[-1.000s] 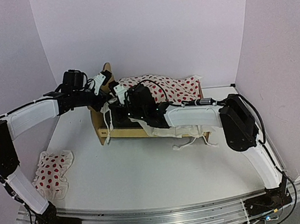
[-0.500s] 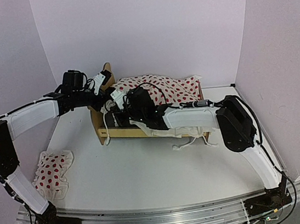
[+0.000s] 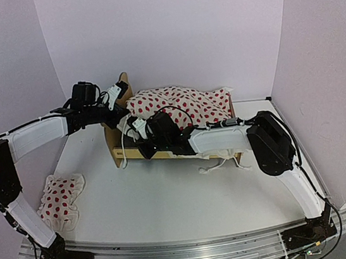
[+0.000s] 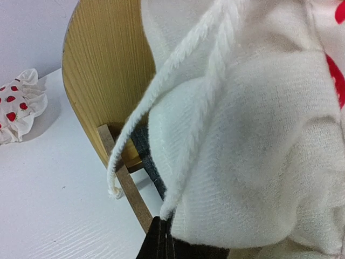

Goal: Set up the pet bed

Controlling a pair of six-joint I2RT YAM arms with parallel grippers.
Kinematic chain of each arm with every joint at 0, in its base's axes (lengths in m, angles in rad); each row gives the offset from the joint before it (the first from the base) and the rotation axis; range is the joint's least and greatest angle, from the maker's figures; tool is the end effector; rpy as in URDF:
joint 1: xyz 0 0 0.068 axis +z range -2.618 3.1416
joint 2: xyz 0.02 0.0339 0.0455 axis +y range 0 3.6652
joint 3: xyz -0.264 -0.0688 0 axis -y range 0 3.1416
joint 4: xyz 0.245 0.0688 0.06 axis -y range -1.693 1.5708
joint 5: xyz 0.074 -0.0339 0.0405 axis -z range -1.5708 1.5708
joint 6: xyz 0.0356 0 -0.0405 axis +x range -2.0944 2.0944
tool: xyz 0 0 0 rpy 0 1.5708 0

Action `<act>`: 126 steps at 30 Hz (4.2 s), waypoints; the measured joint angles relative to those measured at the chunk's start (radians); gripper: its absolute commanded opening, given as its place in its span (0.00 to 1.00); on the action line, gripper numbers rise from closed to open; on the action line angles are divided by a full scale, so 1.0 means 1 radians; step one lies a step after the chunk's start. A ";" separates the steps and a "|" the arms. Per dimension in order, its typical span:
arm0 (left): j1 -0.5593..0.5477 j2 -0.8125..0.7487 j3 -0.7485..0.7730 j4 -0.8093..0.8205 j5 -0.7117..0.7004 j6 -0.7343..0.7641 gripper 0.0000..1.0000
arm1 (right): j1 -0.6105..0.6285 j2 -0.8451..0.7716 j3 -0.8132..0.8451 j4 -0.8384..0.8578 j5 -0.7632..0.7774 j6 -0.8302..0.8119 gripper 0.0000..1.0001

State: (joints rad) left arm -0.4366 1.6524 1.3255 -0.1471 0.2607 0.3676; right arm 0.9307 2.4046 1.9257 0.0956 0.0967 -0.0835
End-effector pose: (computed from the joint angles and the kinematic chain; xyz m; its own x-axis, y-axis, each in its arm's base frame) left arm 0.3489 -0.1729 0.3053 -0.1645 0.4599 -0.8726 0.7239 0.6572 0.2100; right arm 0.3385 0.4487 0.1904 -0.1605 -0.3545 -0.9212 -0.7608 0.6390 -0.1133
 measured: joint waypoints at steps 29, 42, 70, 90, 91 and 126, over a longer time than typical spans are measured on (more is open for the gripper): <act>0.000 0.000 -0.001 0.000 -0.001 0.003 0.00 | -0.039 -0.094 0.092 -0.074 -0.045 0.264 0.00; 0.000 0.000 -0.001 0.001 -0.001 0.003 0.00 | -0.039 -0.104 0.084 -0.075 -0.053 0.288 0.00; 0.002 0.000 -0.014 0.008 0.001 0.003 0.00 | -0.047 -0.057 0.035 -0.095 -0.075 0.324 0.00; 0.004 0.000 -0.014 0.008 0.009 0.003 0.00 | -0.068 0.062 0.145 -0.180 -0.056 0.301 0.00; 0.004 0.000 -0.014 0.008 0.009 0.003 0.00 | -0.069 0.082 0.187 -0.219 -0.066 0.288 0.00; -0.003 -0.003 -0.112 -0.098 0.106 0.007 0.00 | -0.119 -0.060 0.186 -0.875 -0.225 0.078 0.38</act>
State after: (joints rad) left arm -0.4393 1.6497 1.2137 -0.2447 0.3671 0.3747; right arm 0.8115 2.3444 2.1116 -0.7790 -0.1285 -0.0051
